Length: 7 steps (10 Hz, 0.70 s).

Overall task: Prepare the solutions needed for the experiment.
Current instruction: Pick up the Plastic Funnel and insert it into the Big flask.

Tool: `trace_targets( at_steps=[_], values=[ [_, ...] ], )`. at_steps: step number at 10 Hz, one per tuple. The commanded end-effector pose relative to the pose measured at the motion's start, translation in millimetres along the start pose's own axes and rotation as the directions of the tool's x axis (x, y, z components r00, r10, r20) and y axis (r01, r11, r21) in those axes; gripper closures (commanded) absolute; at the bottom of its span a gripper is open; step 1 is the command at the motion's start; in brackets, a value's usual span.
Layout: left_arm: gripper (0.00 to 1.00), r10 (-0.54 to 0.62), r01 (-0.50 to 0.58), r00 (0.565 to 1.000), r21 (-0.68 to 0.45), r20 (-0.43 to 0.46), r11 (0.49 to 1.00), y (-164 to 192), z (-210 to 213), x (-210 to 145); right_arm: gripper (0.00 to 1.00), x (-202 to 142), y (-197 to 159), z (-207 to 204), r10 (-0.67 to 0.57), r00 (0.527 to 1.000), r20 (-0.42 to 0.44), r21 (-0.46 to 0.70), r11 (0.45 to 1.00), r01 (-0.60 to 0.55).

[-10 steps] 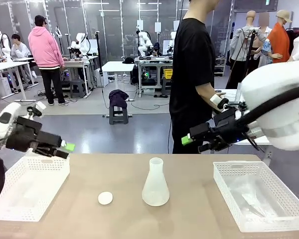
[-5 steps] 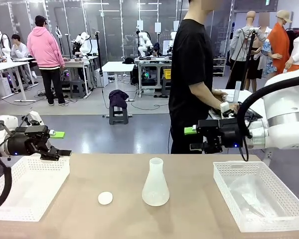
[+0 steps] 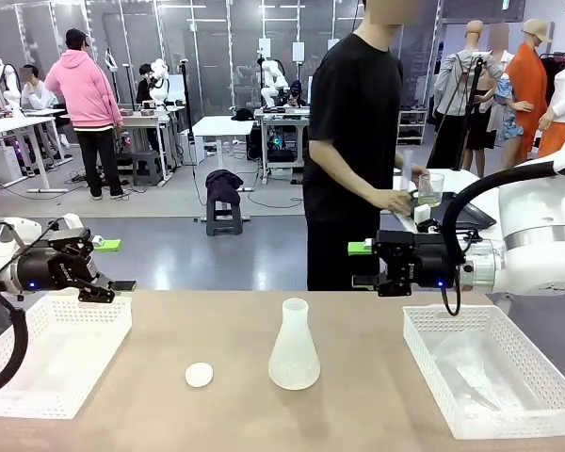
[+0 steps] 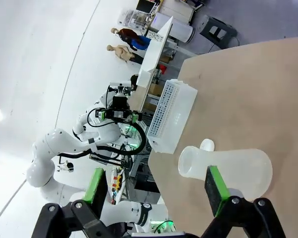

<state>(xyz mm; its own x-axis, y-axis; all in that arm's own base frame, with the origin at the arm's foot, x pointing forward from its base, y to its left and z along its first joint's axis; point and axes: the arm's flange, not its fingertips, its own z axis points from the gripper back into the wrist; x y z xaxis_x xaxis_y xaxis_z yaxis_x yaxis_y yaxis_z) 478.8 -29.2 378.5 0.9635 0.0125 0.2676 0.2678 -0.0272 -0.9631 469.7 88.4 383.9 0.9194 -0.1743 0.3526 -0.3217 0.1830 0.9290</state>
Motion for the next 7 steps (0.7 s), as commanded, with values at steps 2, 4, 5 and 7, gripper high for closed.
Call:
trace_targets(
  at_steps=[2,4,5,7],
  values=[
    [0.0,0.037,-0.037,0.997,0.001,-0.064,0.999,-3,4,-1,0.0,8,-3,0,-0.063,0.998,0.021,0.003,0.998,0.063],
    [0.0,0.025,-0.025,1.0,0.002,-0.019,1.0,0,2,-3,0.0,1,-2,3,-0.01,1.0,0.006,-0.002,1.0,0.01],
    [0.0,0.025,-0.025,1.0,0.002,-0.019,1.0,0,2,-3,0.0,1,-2,3,-0.01,1.0,0.006,-0.002,1.0,0.01],
    [0.0,0.025,-0.025,1.0,0.002,-0.019,1.0,0,2,-3,0.0,14,7,11,0.105,0.993,-0.057,-0.11,0.988,-0.111]
  ],
)
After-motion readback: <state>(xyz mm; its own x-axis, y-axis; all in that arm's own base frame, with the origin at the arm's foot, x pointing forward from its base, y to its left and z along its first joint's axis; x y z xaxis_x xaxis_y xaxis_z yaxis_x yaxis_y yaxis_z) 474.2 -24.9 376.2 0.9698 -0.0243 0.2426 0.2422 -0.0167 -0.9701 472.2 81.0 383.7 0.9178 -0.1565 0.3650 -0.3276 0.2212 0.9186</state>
